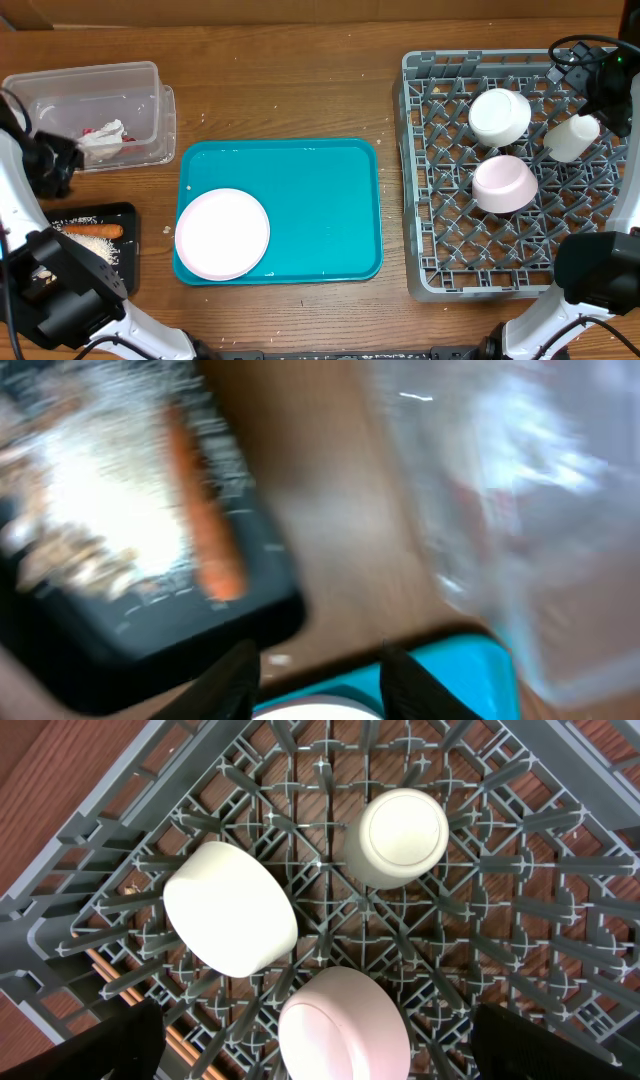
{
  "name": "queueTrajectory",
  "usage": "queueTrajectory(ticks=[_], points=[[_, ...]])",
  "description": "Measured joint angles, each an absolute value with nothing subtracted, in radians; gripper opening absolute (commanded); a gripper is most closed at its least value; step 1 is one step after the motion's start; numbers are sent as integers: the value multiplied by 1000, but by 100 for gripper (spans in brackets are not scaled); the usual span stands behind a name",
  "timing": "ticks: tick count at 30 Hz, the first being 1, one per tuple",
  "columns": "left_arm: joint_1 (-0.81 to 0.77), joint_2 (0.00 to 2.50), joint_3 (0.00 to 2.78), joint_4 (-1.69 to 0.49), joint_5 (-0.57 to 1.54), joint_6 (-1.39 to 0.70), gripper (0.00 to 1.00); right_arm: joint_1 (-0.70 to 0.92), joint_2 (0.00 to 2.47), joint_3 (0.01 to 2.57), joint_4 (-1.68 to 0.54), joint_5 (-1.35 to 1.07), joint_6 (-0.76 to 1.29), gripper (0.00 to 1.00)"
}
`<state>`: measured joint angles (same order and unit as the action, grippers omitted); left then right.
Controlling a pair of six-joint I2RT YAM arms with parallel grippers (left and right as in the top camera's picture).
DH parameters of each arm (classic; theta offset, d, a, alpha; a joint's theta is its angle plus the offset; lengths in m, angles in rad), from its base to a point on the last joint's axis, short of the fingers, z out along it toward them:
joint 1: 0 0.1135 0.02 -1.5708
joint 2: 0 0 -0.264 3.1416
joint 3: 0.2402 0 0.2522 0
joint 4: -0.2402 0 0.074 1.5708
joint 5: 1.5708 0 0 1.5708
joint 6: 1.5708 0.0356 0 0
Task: Sort waste into correct bins and load items into the dishwasher
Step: 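Raise the left gripper away from the black tray, then move the right gripper to the white plate's rim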
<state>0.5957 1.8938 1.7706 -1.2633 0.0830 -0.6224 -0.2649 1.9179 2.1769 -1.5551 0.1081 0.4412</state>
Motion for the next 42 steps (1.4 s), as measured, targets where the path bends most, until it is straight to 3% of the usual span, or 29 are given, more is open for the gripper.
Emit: queueTrajectory(ticks=[2,3,4,11,20,27,32,42], points=[[559,1884,1774,-1231,114,-550,45,-265,1918,2177,-1555,108,441,100],[536,1879,1774,-1216,120,-521,88,-265,1918,2177,-1555,109,442,100],[512,1877,1774,-1205,123,-498,100,-265,1918,2177,-1555,108,442,100],[348,1876,1774,-1096,109,-439,100,-265,1918,2177,-1554,108,442,100],[316,1876,1774,-1075,-6,-422,100,-265,1918,2177,-1527,37,441,100],[316,1876,1774,-1076,-39,-418,100,-241,1918,2177,-1568,-281,359,100],[316,1876,1774,-1075,-43,-418,100,-38,1918,2144,-1561,-401,245,100],[316,1876,1774,-1076,-43,-415,100,495,1972,2013,-1374,-333,187,100]])
